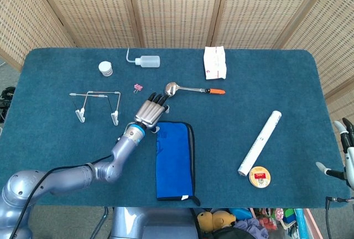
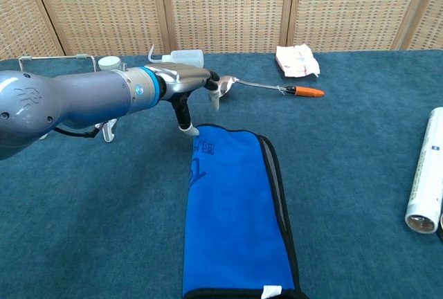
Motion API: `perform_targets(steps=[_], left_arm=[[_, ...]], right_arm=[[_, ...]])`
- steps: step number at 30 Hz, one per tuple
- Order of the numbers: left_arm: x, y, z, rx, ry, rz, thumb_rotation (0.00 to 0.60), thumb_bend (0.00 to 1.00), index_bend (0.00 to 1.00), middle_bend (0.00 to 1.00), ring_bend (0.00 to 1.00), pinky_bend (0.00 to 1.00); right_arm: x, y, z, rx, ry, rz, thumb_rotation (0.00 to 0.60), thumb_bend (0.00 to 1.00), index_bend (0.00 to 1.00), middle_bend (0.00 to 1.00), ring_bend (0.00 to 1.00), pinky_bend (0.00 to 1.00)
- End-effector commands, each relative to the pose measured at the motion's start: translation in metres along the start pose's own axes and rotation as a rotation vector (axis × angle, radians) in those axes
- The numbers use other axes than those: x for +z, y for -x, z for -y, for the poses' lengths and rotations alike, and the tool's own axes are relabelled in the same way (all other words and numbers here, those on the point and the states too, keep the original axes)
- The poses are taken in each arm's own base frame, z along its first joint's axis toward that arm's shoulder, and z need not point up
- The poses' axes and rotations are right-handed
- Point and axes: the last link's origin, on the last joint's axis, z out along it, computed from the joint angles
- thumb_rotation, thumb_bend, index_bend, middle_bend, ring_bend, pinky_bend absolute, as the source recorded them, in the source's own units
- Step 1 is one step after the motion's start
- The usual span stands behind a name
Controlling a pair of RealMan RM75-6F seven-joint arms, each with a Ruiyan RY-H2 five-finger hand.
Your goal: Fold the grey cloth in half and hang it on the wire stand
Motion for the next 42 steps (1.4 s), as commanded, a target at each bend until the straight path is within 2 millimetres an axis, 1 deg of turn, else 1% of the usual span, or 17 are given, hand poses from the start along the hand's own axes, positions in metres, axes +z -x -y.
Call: perform_targets(steps=[1,7,17,23,31,33,35,38,42], left_arm=[[0.001,0.002,-0.002,-0.009,-0.001,0.006,0.600,0.24,0.33,0.00,0.00,0.00],[0.007,0.008,-0.006,-0.019,-0.002,0.011,0.600,0.25,0.33,0.00,0.00,0.00],[0.012,0.021,-0.002,-0.020,-0.028,0.045,0.600,0.27,0.34,0.00,0.00,0.00],[0.012,0.025,-0.003,-0.042,-0.024,0.067,0.600,0.29,0.34,0.00,0.00,0.00],[0.012,0.028,-0.002,-0.057,-0.019,0.071,0.600,0.30,0.35,0.00,0.00,0.00],[0.011,0.029,-0.002,-0.060,-0.019,0.074,0.600,0.30,0.37,0.00,0.00,0.00],[0.010,0.030,-0.002,-0.051,-0.019,0.079,0.600,0.31,0.41,0.00,0.00,0.00],[0.009,0.031,-0.002,-0.049,-0.025,0.084,0.600,0.31,0.52,0.00,0.00,0.00],[0.008,0.031,-0.001,-0.038,-0.034,0.090,0.600,0.31,0.56,0.00,0.00,0.00]], right_arm=[[0.000,0.000,0.000,0.000,0.000,0.001,0.600,0.00,0.00,0.00,0.00,0.00],[0.001,0.000,-0.001,0.000,0.005,0.001,0.600,0.00,0.00,0.00,0.00,0.00],[0.001,0.000,-0.002,-0.001,0.008,0.001,0.600,0.00,0.00,0.00,0.00,0.00],[0.002,0.001,-0.002,-0.001,0.009,0.004,0.600,0.00,0.00,0.00,0.00,0.00],[0.002,0.001,-0.001,-0.001,0.007,0.005,0.600,0.00,0.00,0.00,0.00,0.00],[0.002,0.001,-0.001,0.000,0.006,0.005,0.600,0.00,0.00,0.00,0.00,0.00],[0.002,0.000,-0.001,0.002,0.006,0.004,0.600,0.00,0.00,0.00,0.00,0.00],[0.001,0.000,-0.001,0.003,0.005,0.003,0.600,0.00,0.00,0.00,0.00,0.00],[0.001,0.000,-0.001,0.005,0.002,0.003,0.600,0.00,0.00,0.00,0.00,0.00]])
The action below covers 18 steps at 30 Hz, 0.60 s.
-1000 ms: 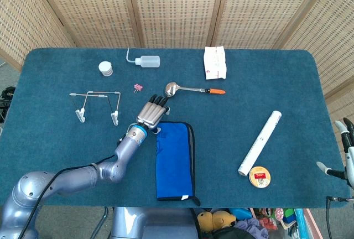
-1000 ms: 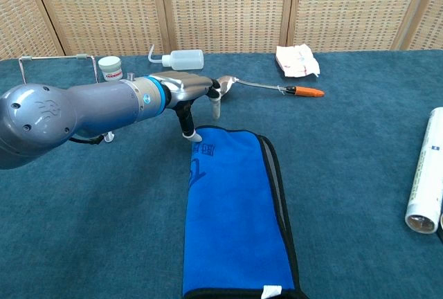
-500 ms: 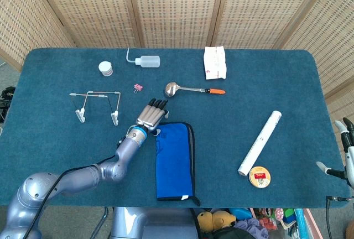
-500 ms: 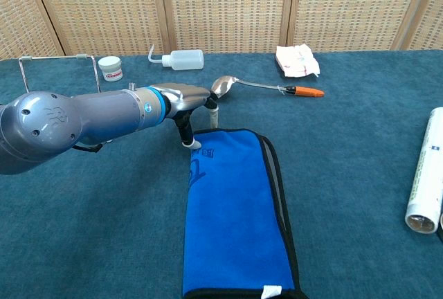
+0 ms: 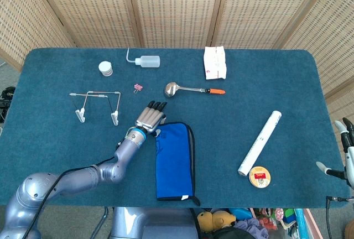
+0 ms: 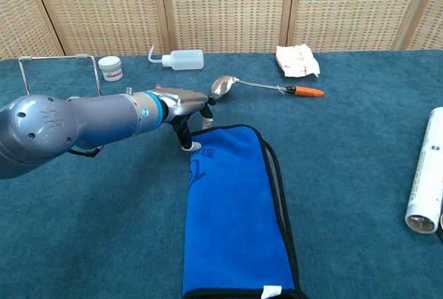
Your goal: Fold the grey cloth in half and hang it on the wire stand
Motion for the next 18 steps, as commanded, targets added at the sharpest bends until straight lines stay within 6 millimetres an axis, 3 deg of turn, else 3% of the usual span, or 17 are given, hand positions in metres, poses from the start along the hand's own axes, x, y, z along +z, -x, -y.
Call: perform_targets(steps=[1,8,14,18], left_arm=[[-0.0010,-0.0002,0.0003,0.007,-0.008,0.004,0.600,0.31,0.57,0.00,0.00,0.00],[-0.0031,-0.0005,-0.0008,0.007,-0.014,0.008,0.600,0.32,0.58,0.00,0.00,0.00],[-0.0051,0.0004,-0.0036,0.001,-0.007,0.012,0.600,0.42,0.61,0.00,0.00,0.00],[-0.0059,0.0015,-0.0048,0.000,-0.004,0.011,0.600,0.51,0.70,0.00,0.00,0.00]], right_arm=[[0.0000,-0.0003,0.0001,0.000,-0.001,-0.001,0.600,0.00,0.00,0.00,0.00,0.00],[-0.0006,-0.0012,0.0002,0.003,-0.003,-0.002,0.600,0.00,0.00,0.00,0.00,0.00],[-0.0016,-0.0023,0.0003,0.005,-0.006,-0.006,0.600,0.00,0.00,0.00,0.00,0.00],[-0.0019,-0.0028,0.0000,0.006,-0.007,-0.007,0.600,0.00,0.00,0.00,0.00,0.00]])
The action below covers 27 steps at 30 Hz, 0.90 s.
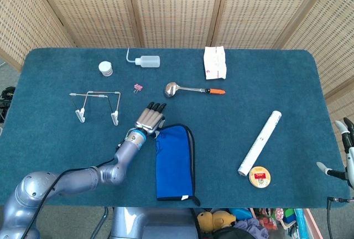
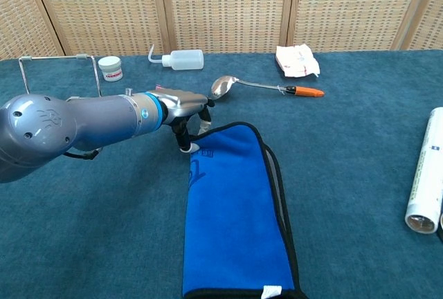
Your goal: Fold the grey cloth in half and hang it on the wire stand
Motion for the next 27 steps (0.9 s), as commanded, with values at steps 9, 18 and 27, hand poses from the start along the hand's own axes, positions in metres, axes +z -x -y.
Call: perform_targets(steps=[9,18,27], left_arm=[[-0.001,-0.007,0.000,0.010,0.003,-0.026,0.600,0.68,0.77,0.00,0.00,0.00],[-0.002,-0.024,0.003,0.006,0.003,-0.061,0.600,0.74,0.81,0.00,0.00,0.00],[-0.006,-0.062,0.004,0.006,-0.003,-0.136,0.600,0.75,0.83,0.00,0.00,0.00]], right_arm=[[0.000,0.000,0.000,0.000,-0.002,0.000,0.600,0.00,0.00,0.00,0.00,0.00],[0.000,-0.001,0.000,0.001,-0.002,0.000,0.600,0.00,0.00,0.00,0.00,0.00],[0.000,-0.001,-0.001,0.006,0.000,-0.002,0.600,0.00,0.00,0.00,0.00,0.00]])
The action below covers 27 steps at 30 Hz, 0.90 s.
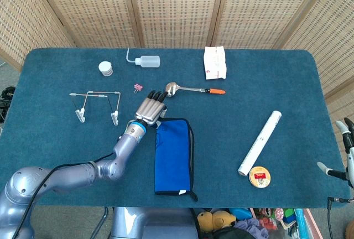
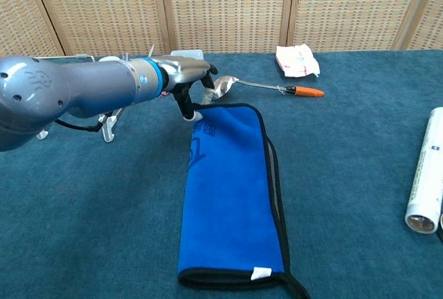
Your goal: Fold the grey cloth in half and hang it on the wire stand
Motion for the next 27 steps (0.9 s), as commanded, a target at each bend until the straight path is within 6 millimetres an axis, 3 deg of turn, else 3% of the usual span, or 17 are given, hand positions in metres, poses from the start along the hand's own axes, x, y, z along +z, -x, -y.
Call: perform_targets(steps=[1,9,12,22,27], left_arm=[[0.000,-0.016,0.001,0.000,-0.004,-0.033,0.600,0.75,0.84,0.00,0.00,0.00],[-0.005,-0.065,0.014,0.001,-0.059,-0.124,0.600,0.76,0.85,0.00,0.00,0.00],[-0.008,-0.089,0.025,-0.017,-0.093,-0.163,0.600,0.75,0.85,0.00,0.00,0.00],[-0.025,-0.141,0.067,-0.078,-0.176,-0.255,0.600,0.75,0.85,0.00,0.00,0.00],[-0.038,-0.155,0.090,-0.094,-0.208,-0.278,0.600,0.75,0.85,0.00,0.00,0.00]], right_arm=[[0.000,0.000,0.000,0.001,0.000,-0.001,0.600,0.00,0.00,0.00,0.00,0.00],[-0.001,-0.001,0.000,0.007,-0.003,0.000,0.600,0.00,0.00,0.00,0.00,0.00],[-0.001,-0.001,0.000,0.008,-0.005,0.001,0.600,0.00,0.00,0.00,0.00,0.00],[-0.002,0.000,0.004,0.009,-0.018,0.007,0.600,0.00,0.00,0.00,0.00,0.00],[-0.003,0.001,0.006,0.009,-0.025,0.010,0.600,0.00,0.00,0.00,0.00,0.00]])
